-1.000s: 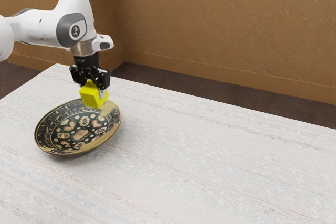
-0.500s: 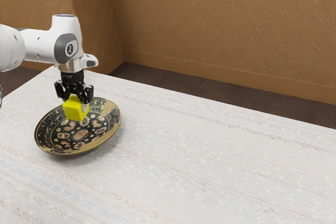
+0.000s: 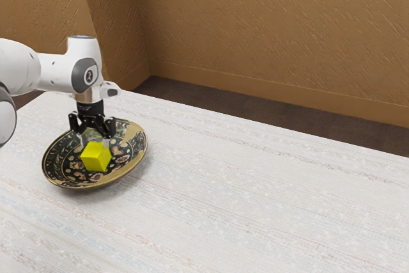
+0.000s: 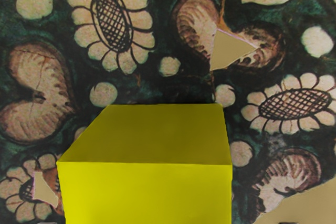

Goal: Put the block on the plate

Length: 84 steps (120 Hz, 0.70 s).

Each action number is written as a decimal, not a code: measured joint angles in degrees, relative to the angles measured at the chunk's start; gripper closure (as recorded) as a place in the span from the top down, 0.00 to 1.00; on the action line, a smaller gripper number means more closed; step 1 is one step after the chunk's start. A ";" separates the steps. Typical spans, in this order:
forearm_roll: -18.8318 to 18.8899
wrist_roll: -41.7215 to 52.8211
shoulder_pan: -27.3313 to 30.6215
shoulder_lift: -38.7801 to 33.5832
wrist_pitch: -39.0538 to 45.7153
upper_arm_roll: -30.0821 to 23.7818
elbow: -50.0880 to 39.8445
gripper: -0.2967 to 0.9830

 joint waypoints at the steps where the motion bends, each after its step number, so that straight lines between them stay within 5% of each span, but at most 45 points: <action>1: 0.00 0.03 0.00 -0.01 0.04 -0.02 0.00 0.65; 56: 0.40 1.50 -0.35 -10.85 -6.17 -0.04 6.00 0.75; 84: 0.66 1.13 -0.46 -20.65 -14.26 -9.03 8.15 0.76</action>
